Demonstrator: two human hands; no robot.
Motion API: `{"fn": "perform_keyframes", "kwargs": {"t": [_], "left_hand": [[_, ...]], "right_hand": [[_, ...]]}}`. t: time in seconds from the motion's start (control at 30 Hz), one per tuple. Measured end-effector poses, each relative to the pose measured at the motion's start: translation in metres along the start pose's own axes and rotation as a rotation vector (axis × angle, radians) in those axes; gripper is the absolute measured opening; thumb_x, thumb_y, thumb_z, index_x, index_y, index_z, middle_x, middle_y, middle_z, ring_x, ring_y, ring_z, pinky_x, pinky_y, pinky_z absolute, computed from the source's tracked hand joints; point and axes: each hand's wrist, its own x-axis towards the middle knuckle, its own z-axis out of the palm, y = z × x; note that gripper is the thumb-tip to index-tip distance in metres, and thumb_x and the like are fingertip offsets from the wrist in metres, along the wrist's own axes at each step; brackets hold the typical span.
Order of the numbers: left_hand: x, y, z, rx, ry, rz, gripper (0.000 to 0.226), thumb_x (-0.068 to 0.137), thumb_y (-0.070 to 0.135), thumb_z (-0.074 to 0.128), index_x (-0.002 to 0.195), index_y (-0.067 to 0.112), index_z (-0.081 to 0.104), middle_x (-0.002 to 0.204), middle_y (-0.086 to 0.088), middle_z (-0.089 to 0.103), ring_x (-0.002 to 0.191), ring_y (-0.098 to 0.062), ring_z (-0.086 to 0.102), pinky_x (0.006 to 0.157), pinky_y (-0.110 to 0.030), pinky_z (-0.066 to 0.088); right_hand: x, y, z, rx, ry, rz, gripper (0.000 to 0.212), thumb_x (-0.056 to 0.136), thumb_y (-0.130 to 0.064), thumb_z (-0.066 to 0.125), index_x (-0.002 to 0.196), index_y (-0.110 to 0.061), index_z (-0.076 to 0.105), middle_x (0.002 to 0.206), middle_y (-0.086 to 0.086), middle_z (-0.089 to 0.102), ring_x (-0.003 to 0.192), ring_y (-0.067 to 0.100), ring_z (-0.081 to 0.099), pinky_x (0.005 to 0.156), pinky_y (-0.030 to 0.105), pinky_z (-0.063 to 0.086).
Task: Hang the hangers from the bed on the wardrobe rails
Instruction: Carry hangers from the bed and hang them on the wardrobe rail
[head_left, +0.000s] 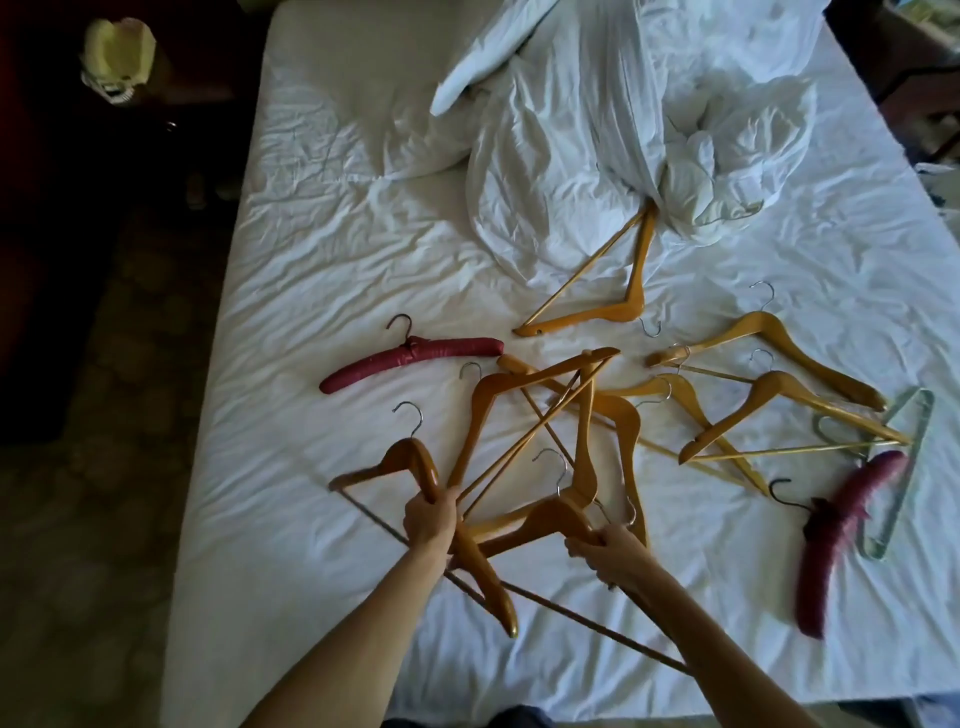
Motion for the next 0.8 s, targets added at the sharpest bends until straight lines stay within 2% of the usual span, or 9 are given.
{"fn": "perform_keyframes", "kwargs": {"t": [0.07, 0.13, 0.23, 0.33, 0.4, 0.47, 0.53, 0.7, 0.8], "left_hand": [[-0.027, -0.002, -0.021, -0.012, 0.007, 0.075, 0.027, 0.093, 0.025, 0.067, 0.081, 0.001, 0.07, 0.068, -0.005, 0.069, 0.065, -0.018, 0.066, 0.055, -0.023, 0.049], [-0.054, -0.006, -0.044, -0.029, -0.005, 0.143, 0.027, 0.09, 0.021, 0.069, 0.068, 0.008, 0.064, 0.056, -0.001, 0.061, 0.052, -0.012, 0.058, 0.045, -0.017, 0.044], [-0.093, -0.014, -0.081, -0.062, -0.034, 0.245, 0.038, 0.089, 0.023, 0.071, 0.055, 0.01, 0.06, 0.05, 0.002, 0.06, 0.047, -0.007, 0.055, 0.057, -0.023, 0.045], [-0.13, -0.025, -0.12, -0.094, -0.013, 0.286, 0.042, 0.093, 0.026, 0.068, 0.056, 0.008, 0.061, 0.052, 0.003, 0.06, 0.044, 0.0, 0.052, 0.062, -0.026, 0.041], [-0.154, -0.037, -0.148, -0.154, 0.012, 0.31, 0.04, 0.095, 0.03, 0.066, 0.061, 0.008, 0.064, 0.056, 0.002, 0.062, 0.052, -0.006, 0.055, 0.064, -0.026, 0.043], [-0.176, -0.049, -0.174, -0.201, 0.049, 0.353, 0.038, 0.095, 0.03, 0.065, 0.063, 0.009, 0.066, 0.058, 0.0, 0.063, 0.058, -0.012, 0.057, 0.065, -0.027, 0.046], [-0.196, -0.068, -0.202, -0.272, 0.089, 0.39, 0.036, 0.096, 0.028, 0.064, 0.065, 0.009, 0.067, 0.058, -0.001, 0.064, 0.059, -0.017, 0.058, 0.065, -0.029, 0.048], [-0.244, -0.133, -0.27, -0.428, 0.222, 0.421, 0.034, 0.095, 0.03, 0.067, 0.068, 0.01, 0.072, 0.064, -0.005, 0.069, 0.069, -0.027, 0.065, 0.077, -0.041, 0.055], [-0.279, -0.182, -0.318, -0.568, 0.279, 0.41, 0.03, 0.094, 0.034, 0.069, 0.072, 0.013, 0.071, 0.069, -0.009, 0.071, 0.074, -0.03, 0.068, 0.084, -0.044, 0.056]], "right_hand": [[-0.028, -0.013, 0.009, 0.017, -0.054, -0.046, 0.031, 0.09, -0.04, 0.07, 0.086, -0.01, 0.07, 0.062, -0.002, 0.055, 0.049, 0.006, 0.052, 0.053, 0.021, 0.047], [-0.054, -0.031, 0.018, 0.015, -0.111, -0.117, 0.026, 0.09, -0.037, 0.072, 0.083, -0.012, 0.068, 0.064, 0.0, 0.058, 0.055, 0.009, 0.056, 0.057, 0.021, 0.051], [-0.103, -0.065, 0.03, 0.044, -0.178, -0.272, 0.012, 0.093, -0.026, 0.068, 0.096, -0.015, 0.071, 0.079, 0.006, 0.066, 0.066, 0.012, 0.06, 0.065, 0.02, 0.053], [-0.152, -0.093, 0.043, 0.088, -0.206, -0.439, 0.011, 0.094, -0.02, 0.067, 0.101, -0.012, 0.07, 0.08, 0.009, 0.062, 0.067, 0.012, 0.059, 0.066, 0.021, 0.052], [-0.181, -0.113, 0.059, 0.078, -0.223, -0.504, 0.019, 0.09, -0.027, 0.069, 0.104, -0.014, 0.068, 0.082, 0.007, 0.063, 0.067, 0.009, 0.059, 0.066, 0.021, 0.051], [-0.2, -0.13, 0.078, 0.053, -0.202, -0.563, 0.032, 0.083, -0.036, 0.069, 0.108, -0.016, 0.067, 0.092, 0.007, 0.067, 0.075, 0.011, 0.061, 0.073, 0.027, 0.052], [-0.22, -0.148, 0.102, 0.021, -0.145, -0.633, 0.028, 0.086, -0.033, 0.071, 0.11, -0.018, 0.066, 0.094, -0.005, 0.067, 0.084, 0.012, 0.064, 0.08, 0.032, 0.054], [-0.274, -0.183, 0.178, -0.049, -0.104, -0.858, 0.011, 0.093, -0.019, 0.068, 0.103, -0.014, 0.067, 0.068, -0.019, 0.06, 0.054, -0.001, 0.056, 0.057, 0.016, 0.047], [-0.318, -0.201, 0.235, -0.1, -0.184, -0.966, 0.009, 0.093, -0.017, 0.068, 0.102, -0.017, 0.068, 0.064, -0.025, 0.061, 0.055, -0.002, 0.054, 0.059, 0.016, 0.044]]}}
